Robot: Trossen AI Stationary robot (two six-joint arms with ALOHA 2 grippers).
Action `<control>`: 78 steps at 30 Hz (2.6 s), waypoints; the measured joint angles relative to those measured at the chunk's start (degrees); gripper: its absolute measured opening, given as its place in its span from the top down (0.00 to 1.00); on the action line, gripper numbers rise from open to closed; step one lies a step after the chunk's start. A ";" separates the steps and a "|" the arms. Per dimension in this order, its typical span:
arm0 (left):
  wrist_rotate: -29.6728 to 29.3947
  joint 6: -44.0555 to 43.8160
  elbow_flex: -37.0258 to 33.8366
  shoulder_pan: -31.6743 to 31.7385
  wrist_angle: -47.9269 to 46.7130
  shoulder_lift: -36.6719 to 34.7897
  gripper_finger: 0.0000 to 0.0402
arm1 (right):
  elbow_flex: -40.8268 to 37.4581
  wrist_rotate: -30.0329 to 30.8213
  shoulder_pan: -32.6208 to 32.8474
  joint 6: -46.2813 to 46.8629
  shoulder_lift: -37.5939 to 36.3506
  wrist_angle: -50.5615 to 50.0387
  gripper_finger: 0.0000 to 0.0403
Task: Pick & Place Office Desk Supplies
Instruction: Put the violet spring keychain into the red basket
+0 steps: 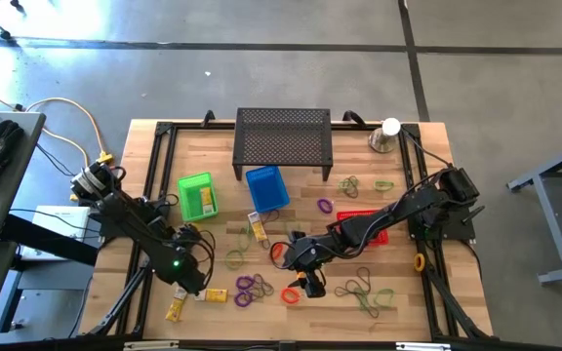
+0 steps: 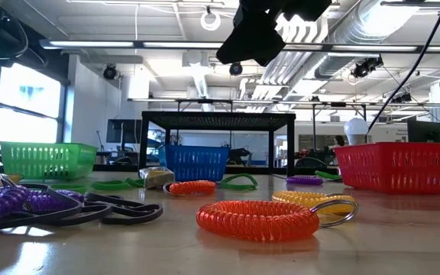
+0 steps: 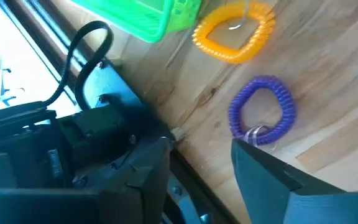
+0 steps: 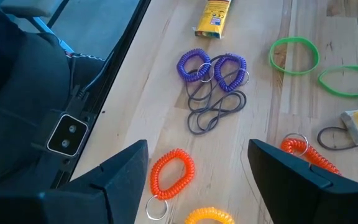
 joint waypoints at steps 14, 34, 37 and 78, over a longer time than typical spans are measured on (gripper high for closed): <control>-2.53 1.43 -3.10 0.07 12.65 0.00 0.55 | 0.00 0.09 0.00 0.00 0.02 0.23 0.34; -1.27 -1.10 -7.97 0.20 21.47 0.02 0.55 | -0.02 0.22 -0.14 -0.44 0.02 0.98 0.34; -1.26 -1.08 -9.44 0.25 23.93 0.02 0.55 | -0.02 0.15 -0.15 -0.44 0.02 0.94 0.34; 5.51 5.94 -13.67 6.81 27.26 -7.61 0.99 | -0.02 0.57 -0.15 -0.44 0.02 1.14 0.34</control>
